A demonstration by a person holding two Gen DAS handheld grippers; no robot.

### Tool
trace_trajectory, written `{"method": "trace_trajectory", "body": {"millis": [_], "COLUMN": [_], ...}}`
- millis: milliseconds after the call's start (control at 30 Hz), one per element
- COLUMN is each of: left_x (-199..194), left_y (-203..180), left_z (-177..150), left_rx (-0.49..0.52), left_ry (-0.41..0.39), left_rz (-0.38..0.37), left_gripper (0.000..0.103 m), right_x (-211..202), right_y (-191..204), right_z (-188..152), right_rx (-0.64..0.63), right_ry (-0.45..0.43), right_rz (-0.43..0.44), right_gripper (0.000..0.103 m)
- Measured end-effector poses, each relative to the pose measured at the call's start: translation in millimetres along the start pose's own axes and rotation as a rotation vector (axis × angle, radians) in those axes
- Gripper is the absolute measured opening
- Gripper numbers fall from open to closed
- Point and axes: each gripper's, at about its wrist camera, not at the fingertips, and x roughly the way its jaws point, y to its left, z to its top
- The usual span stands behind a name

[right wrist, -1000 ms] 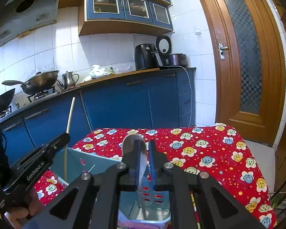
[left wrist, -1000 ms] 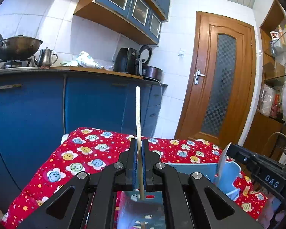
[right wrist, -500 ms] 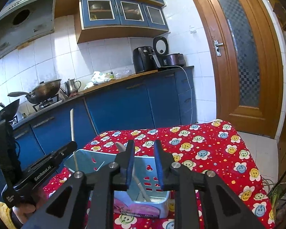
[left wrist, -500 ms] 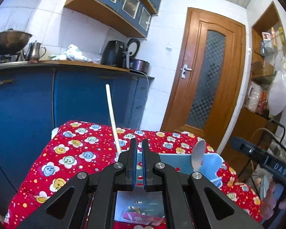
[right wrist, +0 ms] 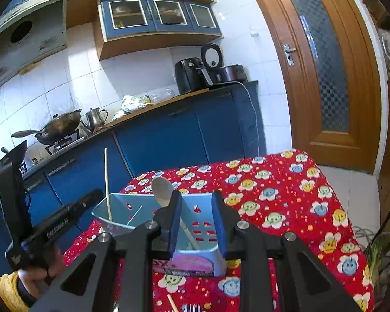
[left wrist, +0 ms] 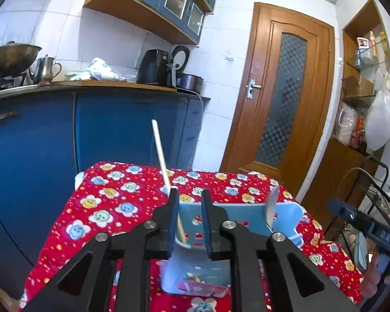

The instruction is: Organize utensils

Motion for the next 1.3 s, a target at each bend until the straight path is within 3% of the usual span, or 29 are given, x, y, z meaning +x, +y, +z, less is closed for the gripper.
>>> {"method": "trace_trajectory", "body": {"millis": [267, 500, 600, 633, 667, 900, 1000, 1167, 1300], "left_x": [26, 47, 51, 51, 50, 30, 29, 37, 59], "left_y": [19, 25, 24, 24, 23, 12, 10, 8, 21], "left_z": [19, 24, 26, 26, 27, 33, 32, 34, 37], "left_rx": [-0.032, -0.083, -0.082, -0.081, -0.080, -0.066, -0.072, -0.048, -0.117], "left_ry": [0.082, 0.125, 0.120, 0.110, 0.102, -0.039, -0.061, -0.037, 0.040], "left_rz": [0.015, -0.028, -0.028, -0.026, -0.024, -0.008, -0.008, -0.012, -0.031], "left_gripper": [0.021, 0.021, 0.020, 0.007, 0.006, 0.004, 0.004, 0.004, 0.004], "right_x": [-5, -2, -1, -1, -2, -1, -1, 2, 3], "right_y": [-9, -7, -4, -3, -3, -2, -2, -5, -6], "right_z": [-13, -24, -26, -26, -27, -29, -29, -32, -34], "right_rx": [0.047, 0.029, 0.009, 0.005, 0.000, -0.006, -0.002, 0.012, 0.025], "right_ry": [0.048, 0.061, 0.058, 0.056, 0.054, 0.045, 0.051, 0.059, 0.061], "right_rz": [-0.005, -0.016, -0.019, -0.018, -0.016, -0.008, -0.010, -0.008, -0.001], "right_gripper": [0.036, 0.040, 0.040, 0.040, 0.040, 0.041, 0.041, 0.041, 0.041]}}
